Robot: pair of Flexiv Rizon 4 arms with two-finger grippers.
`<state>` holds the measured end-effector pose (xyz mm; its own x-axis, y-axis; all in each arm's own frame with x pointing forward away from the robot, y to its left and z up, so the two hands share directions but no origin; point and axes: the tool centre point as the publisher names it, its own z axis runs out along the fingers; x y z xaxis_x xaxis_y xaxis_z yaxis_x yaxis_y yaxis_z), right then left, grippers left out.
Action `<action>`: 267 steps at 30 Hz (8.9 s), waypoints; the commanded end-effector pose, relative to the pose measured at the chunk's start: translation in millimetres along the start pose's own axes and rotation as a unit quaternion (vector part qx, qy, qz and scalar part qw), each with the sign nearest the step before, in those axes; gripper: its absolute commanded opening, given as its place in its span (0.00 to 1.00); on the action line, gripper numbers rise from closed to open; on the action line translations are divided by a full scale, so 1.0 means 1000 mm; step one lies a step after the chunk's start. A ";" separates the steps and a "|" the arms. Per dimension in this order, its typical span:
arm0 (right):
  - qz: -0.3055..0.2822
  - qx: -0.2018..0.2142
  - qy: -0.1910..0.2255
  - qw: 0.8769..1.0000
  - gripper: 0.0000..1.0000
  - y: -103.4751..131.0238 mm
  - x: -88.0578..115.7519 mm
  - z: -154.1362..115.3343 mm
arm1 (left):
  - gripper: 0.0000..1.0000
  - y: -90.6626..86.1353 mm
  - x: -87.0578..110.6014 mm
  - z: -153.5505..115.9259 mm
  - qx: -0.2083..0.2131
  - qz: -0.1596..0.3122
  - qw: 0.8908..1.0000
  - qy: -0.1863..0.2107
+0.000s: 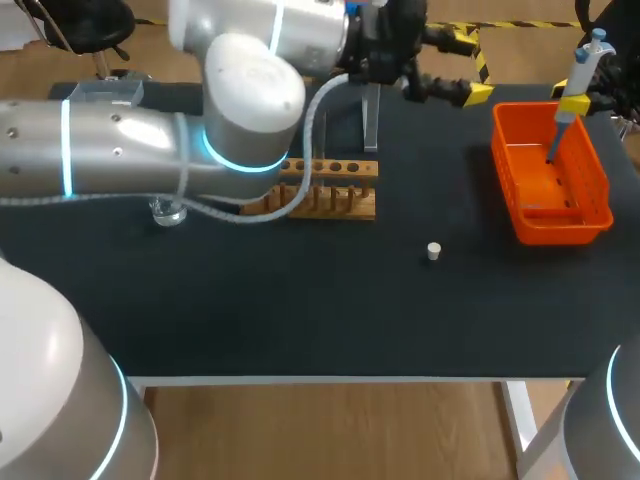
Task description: Invert the test tube, pick up the pipette, mount the tip to pipette, aspirate from beaker and dispense into the tube, eject the tip, return the pipette, and cap with the stopper.
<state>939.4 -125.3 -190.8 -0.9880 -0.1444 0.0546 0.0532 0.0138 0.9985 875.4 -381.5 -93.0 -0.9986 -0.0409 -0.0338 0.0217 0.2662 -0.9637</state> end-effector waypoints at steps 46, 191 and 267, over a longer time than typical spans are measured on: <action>0.000 0.001 0.001 1.000 0.00 0.000 -0.001 -0.001 | 1.00 0.134 0.055 -0.108 0.135 -0.019 0.989 -0.059; -0.008 0.018 0.052 0.998 0.00 -0.025 0.083 0.343 | 1.00 0.114 0.052 -0.135 0.096 -0.034 0.992 -0.076; -0.002 -0.009 0.022 1.000 1.00 -0.005 0.056 0.275 | 0.00 0.114 0.052 -0.135 0.096 -0.034 0.992 -0.076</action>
<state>843.7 162.6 -200.1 -0.9795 -0.1944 0.0528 0.0551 -0.0065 0.9985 820.3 -221.7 -167.6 -0.9808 -0.1949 0.0089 -0.0238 0.0746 -0.9969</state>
